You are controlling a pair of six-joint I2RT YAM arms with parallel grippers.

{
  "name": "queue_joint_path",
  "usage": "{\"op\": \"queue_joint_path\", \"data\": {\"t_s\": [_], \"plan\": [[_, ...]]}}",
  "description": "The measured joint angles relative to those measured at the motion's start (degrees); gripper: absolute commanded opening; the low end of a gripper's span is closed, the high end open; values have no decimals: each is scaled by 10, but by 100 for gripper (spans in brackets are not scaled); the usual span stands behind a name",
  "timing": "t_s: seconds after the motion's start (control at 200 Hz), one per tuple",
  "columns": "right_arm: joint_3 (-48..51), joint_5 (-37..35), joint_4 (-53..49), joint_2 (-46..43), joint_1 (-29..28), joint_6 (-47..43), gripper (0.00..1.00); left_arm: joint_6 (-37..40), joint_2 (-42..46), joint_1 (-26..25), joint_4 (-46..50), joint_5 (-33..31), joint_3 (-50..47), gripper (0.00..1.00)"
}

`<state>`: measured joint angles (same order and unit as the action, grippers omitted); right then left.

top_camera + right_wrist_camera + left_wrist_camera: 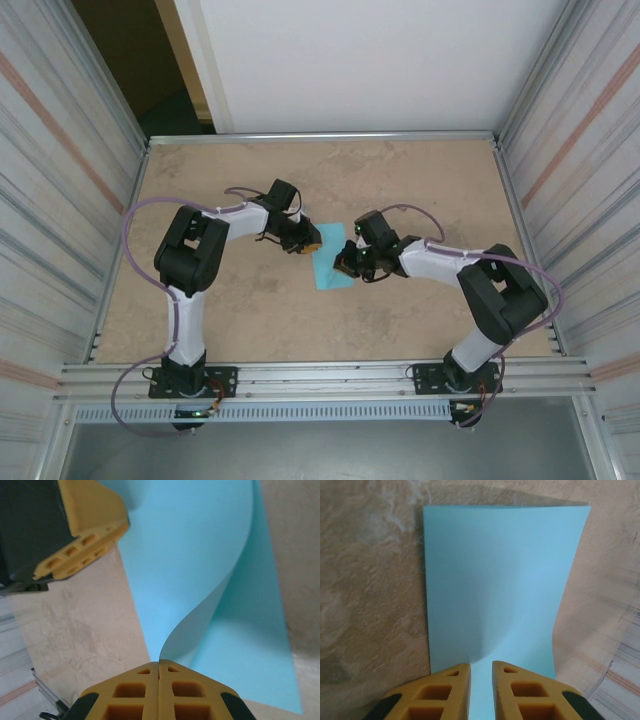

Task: Fold a paper plane with a square sheet of paper (pick it up from the middle)
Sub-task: Fold the triangle a second time at the center of the table.

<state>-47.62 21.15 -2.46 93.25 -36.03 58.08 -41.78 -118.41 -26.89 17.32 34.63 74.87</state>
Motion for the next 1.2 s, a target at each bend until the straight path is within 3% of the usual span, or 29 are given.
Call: {"op": "queue_joint_path", "data": {"t_s": [0.526,1.198], "plan": [[-62,12,55,94,-14,2,0,0,0,0,0,-2,-1,17],[-63,-18,61,117,-16,19,0,0,0,0,-7,0,-5,17]]}}
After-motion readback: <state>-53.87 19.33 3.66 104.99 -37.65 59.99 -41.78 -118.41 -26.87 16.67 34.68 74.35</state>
